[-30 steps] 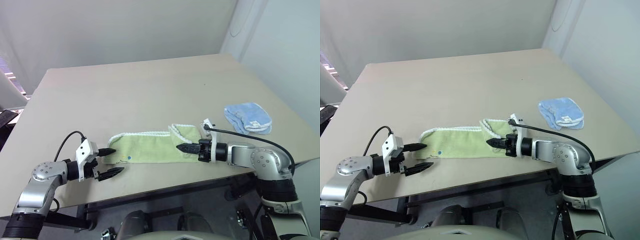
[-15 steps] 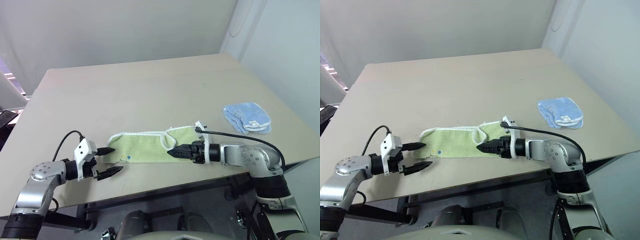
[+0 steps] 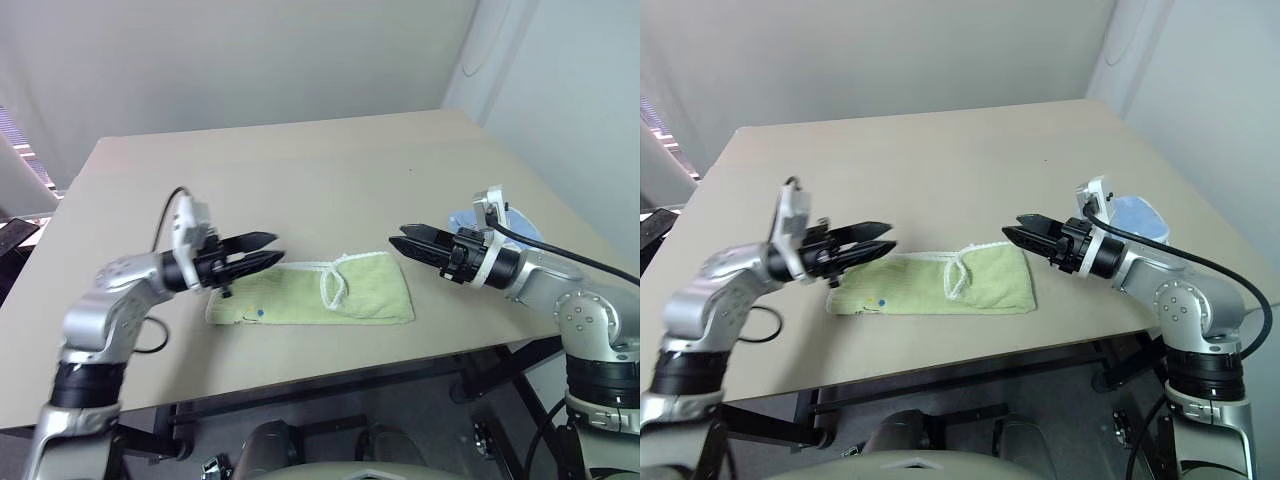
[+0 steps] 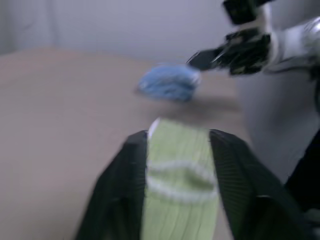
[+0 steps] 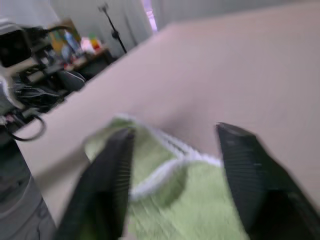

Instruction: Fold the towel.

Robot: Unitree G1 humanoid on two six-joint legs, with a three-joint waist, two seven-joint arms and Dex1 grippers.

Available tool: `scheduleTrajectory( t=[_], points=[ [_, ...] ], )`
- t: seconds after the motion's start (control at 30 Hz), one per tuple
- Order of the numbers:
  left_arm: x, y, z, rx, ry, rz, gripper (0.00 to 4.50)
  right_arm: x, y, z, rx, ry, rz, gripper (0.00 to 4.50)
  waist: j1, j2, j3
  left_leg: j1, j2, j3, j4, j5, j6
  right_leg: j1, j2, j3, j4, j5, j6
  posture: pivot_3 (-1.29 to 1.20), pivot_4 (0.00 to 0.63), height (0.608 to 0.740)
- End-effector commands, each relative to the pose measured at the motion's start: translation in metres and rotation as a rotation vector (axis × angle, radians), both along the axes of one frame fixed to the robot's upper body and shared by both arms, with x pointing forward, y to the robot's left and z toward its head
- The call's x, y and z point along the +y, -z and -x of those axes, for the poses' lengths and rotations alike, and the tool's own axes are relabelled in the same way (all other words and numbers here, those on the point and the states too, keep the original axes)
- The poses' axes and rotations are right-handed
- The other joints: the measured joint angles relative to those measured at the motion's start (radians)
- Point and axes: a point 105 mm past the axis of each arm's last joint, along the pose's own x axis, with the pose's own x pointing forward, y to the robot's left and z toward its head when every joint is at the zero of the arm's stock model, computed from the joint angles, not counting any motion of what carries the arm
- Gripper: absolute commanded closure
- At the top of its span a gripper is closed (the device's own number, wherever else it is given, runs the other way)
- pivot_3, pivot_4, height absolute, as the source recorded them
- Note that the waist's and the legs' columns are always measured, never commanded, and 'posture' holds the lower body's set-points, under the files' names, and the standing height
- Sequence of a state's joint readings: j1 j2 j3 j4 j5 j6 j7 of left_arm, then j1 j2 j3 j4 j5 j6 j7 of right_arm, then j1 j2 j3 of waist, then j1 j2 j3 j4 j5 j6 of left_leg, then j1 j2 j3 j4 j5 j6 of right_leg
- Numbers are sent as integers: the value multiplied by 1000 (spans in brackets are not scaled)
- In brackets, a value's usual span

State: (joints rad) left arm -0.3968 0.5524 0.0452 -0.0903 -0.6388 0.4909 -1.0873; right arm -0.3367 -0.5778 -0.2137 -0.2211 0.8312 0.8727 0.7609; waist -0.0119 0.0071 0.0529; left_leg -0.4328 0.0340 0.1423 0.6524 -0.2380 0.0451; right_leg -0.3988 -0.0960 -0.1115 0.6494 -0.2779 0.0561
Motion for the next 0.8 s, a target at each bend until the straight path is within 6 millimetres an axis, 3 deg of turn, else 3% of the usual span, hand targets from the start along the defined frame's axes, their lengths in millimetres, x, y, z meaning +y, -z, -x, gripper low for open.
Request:
scheduleTrajectory(
  t=[0.03,0.07,0.13,0.33,0.63,0.7,0.8],
  points=[
    [-32,2,-6,-27,114,-29,4036,2,4,-2,-43,5,-15,3424,-1,0,0,0,0,0,0,0,0,0,0,0,0,0,0,0,0,724],
    [-43,4,-11,-26,136,-27,4363,3,9,-2,-33,7,-24,3779,-1,0,0,0,0,0,0,0,0,0,1,0,0,0,0,0,0,724],
    [-58,9,-15,-22,177,-36,4500,3,15,-3,-8,9,-50,4470,-1,-1,0,0,0,0,1,0,1,1,2,0,0,0,0,0,0,724],
    [-88,44,-17,40,288,-107,4500,13,41,-1,45,-7,-51,4470,-4,0,0,0,0,0,1,0,1,-1,1,0,1,0,0,0,0,724],
    [-93,124,-9,158,291,-294,4500,18,101,-11,198,54,66,4470,-1,0,0,0,0,0,4,0,1,-4,-1,0,2,0,0,0,0,724],
    [-94,132,-4,173,291,-304,4500,20,113,-12,216,64,99,4470,-2,0,0,-1,0,-1,5,-1,2,-5,-1,0,2,0,0,0,0,724],
    [-99,129,-3,172,287,-280,4500,22,125,-12,233,70,141,4470,-2,-1,-1,-1,1,-2,7,-1,2,-4,-1,0,3,0,-1,0,0,724]
  ],
)
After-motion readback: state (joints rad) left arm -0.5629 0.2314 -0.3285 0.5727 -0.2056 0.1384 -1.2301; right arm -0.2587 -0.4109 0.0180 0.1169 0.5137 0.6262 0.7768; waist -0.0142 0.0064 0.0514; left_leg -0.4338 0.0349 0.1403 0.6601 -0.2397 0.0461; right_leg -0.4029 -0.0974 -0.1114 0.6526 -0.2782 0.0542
